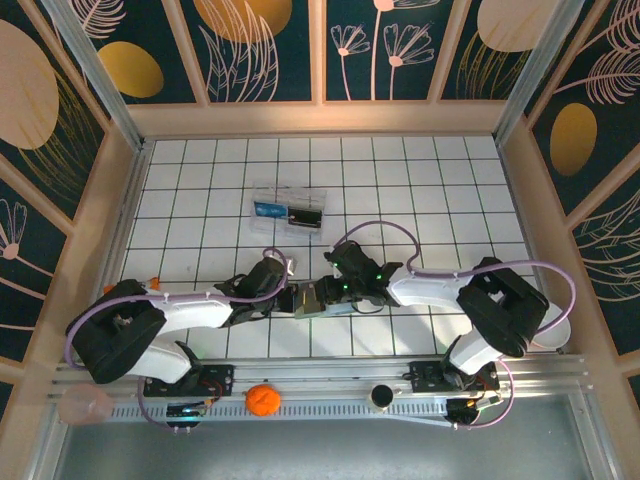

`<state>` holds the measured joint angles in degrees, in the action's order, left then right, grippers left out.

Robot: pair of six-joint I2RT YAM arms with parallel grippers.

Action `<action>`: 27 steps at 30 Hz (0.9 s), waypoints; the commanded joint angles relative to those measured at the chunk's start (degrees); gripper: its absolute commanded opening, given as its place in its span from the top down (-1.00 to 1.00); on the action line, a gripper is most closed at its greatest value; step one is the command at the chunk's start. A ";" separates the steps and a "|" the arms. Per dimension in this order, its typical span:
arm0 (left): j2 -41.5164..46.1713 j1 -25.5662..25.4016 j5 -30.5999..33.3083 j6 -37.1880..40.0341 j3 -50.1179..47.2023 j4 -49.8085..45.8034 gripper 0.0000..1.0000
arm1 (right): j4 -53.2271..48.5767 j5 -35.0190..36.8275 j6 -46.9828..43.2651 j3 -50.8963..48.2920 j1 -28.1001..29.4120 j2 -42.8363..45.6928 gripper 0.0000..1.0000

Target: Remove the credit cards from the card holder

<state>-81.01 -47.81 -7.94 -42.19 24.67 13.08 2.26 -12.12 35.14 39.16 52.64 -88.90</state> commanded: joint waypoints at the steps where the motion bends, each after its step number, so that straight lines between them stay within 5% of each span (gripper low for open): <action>1: -0.40 -0.26 1.68 0.70 -0.07 -1.42 0.79 | 1.61 -1.39 1.16 -1.10 -0.76 -1.65 0.46; 11: -2.03 -0.22 0.17 1.21 -0.15 -1.70 0.86 | 3.57 -4.38 1.53 -2.11 -1.92 -3.65 0.50; 20: -2.36 -0.18 -0.10 1.59 0.14 -2.29 0.90 | 4.83 -4.00 2.30 -3.84 -2.72 -1.87 1.00; 27: -1.44 0.66 -0.20 1.33 -0.93 -1.75 0.89 | 1.87 -0.10 3.18 -5.84 -2.93 3.66 1.00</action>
<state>-82.21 -47.62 -7.68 -41.56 25.19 13.96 7.40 -15.44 37.93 34.74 49.91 -87.77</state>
